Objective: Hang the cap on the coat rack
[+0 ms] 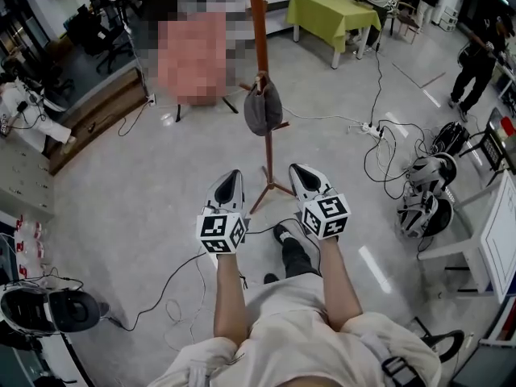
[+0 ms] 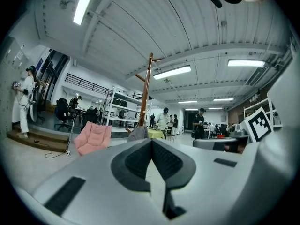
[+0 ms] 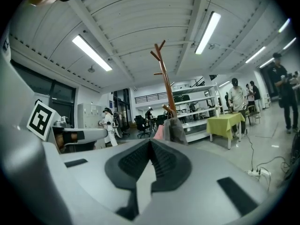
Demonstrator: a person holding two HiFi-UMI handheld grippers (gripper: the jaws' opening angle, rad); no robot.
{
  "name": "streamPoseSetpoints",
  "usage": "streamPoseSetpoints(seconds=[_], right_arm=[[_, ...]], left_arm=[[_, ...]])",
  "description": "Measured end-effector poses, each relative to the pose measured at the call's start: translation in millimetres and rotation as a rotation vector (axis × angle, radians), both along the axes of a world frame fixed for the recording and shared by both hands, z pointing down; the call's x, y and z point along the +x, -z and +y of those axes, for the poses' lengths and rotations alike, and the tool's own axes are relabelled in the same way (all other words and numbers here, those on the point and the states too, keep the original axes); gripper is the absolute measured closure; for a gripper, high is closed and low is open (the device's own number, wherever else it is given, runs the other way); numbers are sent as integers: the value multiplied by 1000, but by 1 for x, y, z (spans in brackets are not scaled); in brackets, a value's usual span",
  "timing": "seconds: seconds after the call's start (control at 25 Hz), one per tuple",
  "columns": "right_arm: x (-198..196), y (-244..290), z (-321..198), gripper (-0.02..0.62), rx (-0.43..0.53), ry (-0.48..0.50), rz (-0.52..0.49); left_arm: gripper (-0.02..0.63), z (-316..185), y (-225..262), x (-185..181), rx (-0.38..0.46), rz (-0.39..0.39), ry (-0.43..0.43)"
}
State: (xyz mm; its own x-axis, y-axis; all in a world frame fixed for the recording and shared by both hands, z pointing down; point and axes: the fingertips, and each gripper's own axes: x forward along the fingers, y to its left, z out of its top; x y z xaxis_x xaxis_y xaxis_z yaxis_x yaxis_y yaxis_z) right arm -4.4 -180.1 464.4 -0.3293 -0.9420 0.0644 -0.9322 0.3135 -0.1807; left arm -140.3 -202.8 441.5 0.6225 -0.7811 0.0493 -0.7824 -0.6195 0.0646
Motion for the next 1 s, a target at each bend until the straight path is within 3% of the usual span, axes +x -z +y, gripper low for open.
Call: streamPoseSetpoints(seconds=[0.24,0.44,1.0], right_arm=[[-2,-3,6,592,5,41,-15],[0,-5,7,592,-4,17,-27],[9,-9,7,592,-25,-3,-25]], left_arm=[[600,4,-7,9,-14,0,-30],[601,6,-9,11,-6,-40,-56],[601,5,-11,19,-8,-38,-72]])
